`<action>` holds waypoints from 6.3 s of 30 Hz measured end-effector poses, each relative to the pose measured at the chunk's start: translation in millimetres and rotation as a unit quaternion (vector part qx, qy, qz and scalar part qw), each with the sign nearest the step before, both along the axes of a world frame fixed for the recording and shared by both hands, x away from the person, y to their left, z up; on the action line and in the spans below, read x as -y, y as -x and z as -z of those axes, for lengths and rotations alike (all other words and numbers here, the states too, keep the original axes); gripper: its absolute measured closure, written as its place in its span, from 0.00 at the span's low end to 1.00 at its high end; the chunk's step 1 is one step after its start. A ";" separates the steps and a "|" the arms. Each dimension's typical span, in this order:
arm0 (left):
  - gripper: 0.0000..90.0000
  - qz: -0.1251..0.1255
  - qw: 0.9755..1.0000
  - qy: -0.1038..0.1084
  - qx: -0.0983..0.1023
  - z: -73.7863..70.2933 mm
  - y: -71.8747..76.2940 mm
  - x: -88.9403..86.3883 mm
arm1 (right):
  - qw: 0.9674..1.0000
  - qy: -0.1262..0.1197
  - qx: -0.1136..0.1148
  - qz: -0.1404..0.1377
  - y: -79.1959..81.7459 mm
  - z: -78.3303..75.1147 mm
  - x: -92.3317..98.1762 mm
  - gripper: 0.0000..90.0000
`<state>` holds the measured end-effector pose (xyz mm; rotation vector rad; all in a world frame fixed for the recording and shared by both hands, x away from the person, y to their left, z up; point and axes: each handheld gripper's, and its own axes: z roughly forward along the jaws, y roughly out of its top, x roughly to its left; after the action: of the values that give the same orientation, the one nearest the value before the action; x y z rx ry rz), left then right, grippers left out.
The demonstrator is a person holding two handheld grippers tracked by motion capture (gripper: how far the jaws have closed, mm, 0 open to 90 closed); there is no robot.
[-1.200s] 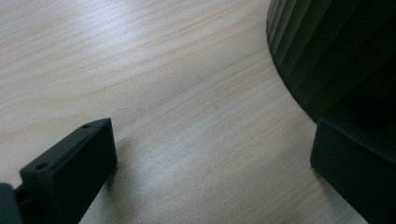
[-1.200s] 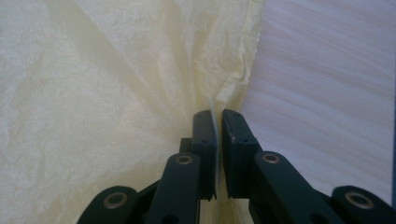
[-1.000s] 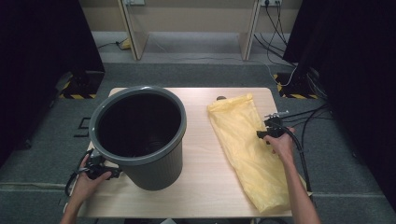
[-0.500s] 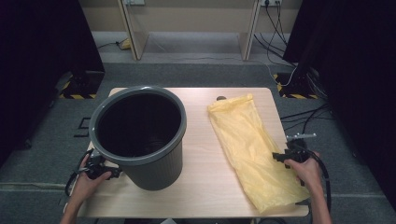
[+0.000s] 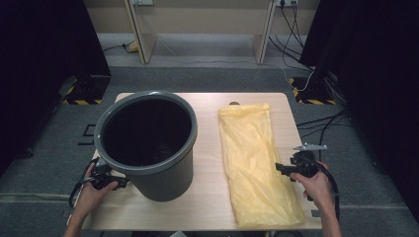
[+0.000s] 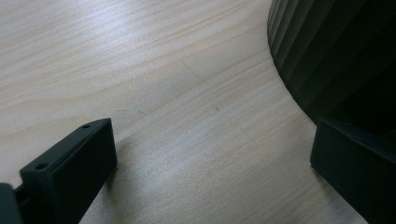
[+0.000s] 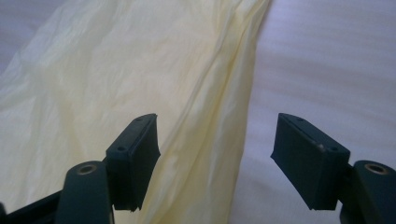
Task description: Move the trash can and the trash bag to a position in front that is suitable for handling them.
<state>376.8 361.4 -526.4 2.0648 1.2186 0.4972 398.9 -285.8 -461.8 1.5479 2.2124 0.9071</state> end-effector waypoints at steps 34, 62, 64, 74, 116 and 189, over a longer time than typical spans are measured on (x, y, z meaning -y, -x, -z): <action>0.00 0.001 1.000 -0.001 -0.001 -0.2 -0.6 0.3 | 0.997 0.059 0.009 0.048 -92.0 33.3 7.4 0.71; 0.17 0.035 0.994 0.089 0.050 -36.8 39.3 -8.0 | 0.994 0.037 0.084 -0.067 -22.1 -47.8 -104.8 0.28; 0.17 0.042 0.995 0.079 0.054 -41.5 44.1 -2.2 | 0.993 0.033 0.085 -0.073 -20.6 -47.8 -111.5 0.28; 0.18 0.037 0.996 0.068 0.046 -45.3 42.0 12.2 | 0.991 0.013 0.082 -0.105 -19.9 -41.6 -138.8 0.29; 0.16 0.074 0.991 0.091 0.057 -73.6 -19.0 74.5 | 0.990 -0.029 0.086 -0.107 -47.1 -40.8 -167.6 0.30; 0.17 0.026 0.995 0.089 0.043 -69.1 -110.4 81.7 | 0.993 0.033 0.098 -0.055 -117.8 -50.6 -159.3 0.30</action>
<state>487.2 279.8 -457.3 1.8991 1.1149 0.4338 516.8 -126.5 -411.3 1.2604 2.1793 0.9626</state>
